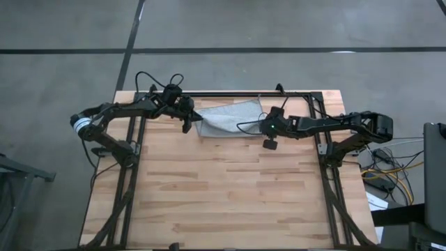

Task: Roll towel
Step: Fold the gray towel

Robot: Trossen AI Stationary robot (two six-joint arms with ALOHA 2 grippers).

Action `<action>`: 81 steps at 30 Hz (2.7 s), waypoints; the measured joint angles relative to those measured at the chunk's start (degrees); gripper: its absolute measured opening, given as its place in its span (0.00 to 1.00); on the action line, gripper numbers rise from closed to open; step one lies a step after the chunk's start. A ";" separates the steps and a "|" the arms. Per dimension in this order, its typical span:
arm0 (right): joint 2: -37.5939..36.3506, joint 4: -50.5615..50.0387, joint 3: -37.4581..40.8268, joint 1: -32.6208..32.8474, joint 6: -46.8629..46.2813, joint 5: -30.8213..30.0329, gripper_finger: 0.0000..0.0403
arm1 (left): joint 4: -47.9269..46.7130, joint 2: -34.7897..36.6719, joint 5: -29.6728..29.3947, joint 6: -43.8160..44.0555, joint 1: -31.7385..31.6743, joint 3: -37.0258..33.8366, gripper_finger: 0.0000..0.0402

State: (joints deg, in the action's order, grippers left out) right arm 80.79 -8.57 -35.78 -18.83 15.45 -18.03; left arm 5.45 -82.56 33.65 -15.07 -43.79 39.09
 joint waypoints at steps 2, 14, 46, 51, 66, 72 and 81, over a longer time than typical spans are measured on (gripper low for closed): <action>0.00 0.23 0.15 -0.05 -0.05 -0.41 0.14 | 0.00 0.00 0.00 0.00 0.00 0.00 0.00; -0.02 1.24 2.89 -0.33 -0.40 -1.58 0.14 | 0.07 0.00 4.69 0.17 0.02 0.00 0.00; -0.02 13.91 7.03 -5.55 2.57 3.73 0.14 | 0.07 0.00 4.72 0.28 0.02 0.00 0.00; 0.60 13.96 7.03 -5.61 2.98 4.79 0.14 | 0.09 0.00 4.72 0.28 0.02 0.00 0.00; 18.40 15.41 -2.62 -5.53 2.36 -2.57 0.14 | 0.04 0.00 4.72 0.28 0.04 0.00 0.00; 18.67 14.02 -5.76 -5.68 5.87 -2.92 0.13 | 0.04 -0.01 4.72 0.28 0.04 0.00 0.00; 18.43 14.48 -5.69 -5.77 0.23 -2.70 0.02 | 0.04 -0.01 4.72 0.28 0.04 0.00 0.00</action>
State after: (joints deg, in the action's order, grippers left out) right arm 99.22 5.91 -41.47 -24.60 15.68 -20.73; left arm 5.50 -82.58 38.37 -14.79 -43.75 39.09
